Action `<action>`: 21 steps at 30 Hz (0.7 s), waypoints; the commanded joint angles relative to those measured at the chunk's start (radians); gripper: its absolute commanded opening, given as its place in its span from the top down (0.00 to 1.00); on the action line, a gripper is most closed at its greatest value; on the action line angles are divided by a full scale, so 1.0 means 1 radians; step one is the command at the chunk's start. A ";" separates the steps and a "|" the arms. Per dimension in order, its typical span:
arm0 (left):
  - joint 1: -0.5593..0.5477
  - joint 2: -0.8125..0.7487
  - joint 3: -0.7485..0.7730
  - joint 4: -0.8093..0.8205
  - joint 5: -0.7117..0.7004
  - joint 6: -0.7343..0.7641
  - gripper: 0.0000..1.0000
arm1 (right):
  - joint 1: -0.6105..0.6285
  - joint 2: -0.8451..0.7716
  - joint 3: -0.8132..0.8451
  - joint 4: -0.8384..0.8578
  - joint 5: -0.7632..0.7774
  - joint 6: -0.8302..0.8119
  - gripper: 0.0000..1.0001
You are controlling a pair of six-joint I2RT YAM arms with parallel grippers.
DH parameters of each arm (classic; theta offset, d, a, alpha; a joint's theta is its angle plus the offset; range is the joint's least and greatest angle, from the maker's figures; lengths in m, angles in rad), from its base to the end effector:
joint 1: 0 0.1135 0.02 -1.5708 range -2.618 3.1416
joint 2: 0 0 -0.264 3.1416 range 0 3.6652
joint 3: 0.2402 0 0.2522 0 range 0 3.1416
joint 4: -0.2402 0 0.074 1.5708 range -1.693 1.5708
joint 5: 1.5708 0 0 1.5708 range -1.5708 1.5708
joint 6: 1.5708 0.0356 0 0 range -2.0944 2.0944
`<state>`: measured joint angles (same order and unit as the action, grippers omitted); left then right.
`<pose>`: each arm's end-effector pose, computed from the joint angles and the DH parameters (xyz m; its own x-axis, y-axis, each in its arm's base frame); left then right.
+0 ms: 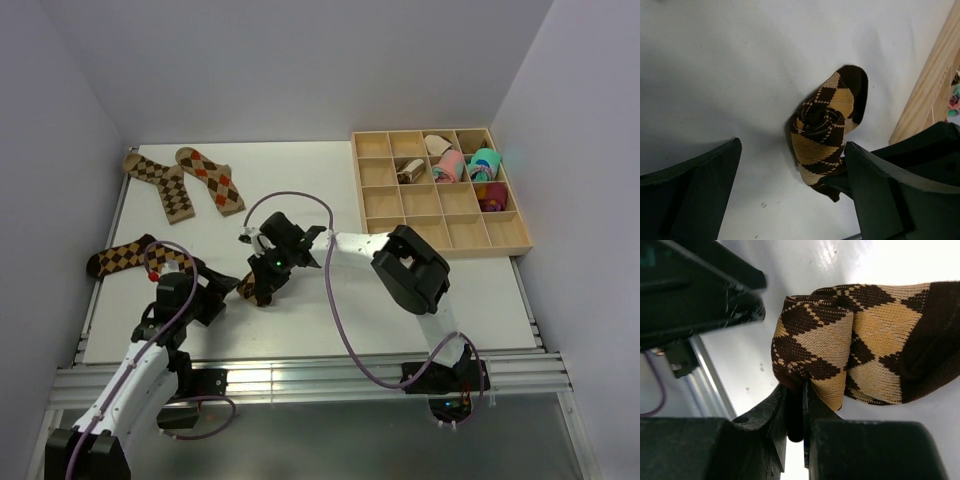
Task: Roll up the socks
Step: Roll the sock at the center of the board.
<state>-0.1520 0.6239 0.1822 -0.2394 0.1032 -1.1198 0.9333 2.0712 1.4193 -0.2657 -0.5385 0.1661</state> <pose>0.1357 -0.0245 0.1484 -0.4780 -0.8324 -0.2802 -0.4600 0.5091 -0.7275 0.2480 0.3655 0.1612 -0.6109 -0.5863 -0.5320 -0.7852 0.3624 0.5021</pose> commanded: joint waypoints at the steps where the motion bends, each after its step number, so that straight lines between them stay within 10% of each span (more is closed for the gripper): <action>1: -0.003 -0.001 -0.050 0.192 0.101 0.008 0.07 | -0.019 0.047 -0.031 -0.070 -0.083 0.125 1.00; 21: -0.118 0.286 -0.052 0.316 0.035 0.005 0.13 | -0.065 0.046 -0.207 0.262 -0.112 0.470 1.00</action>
<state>-0.2470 0.8730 0.1215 0.1612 0.1909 -1.1229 0.8696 2.0769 1.2587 0.0128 -0.6949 0.5728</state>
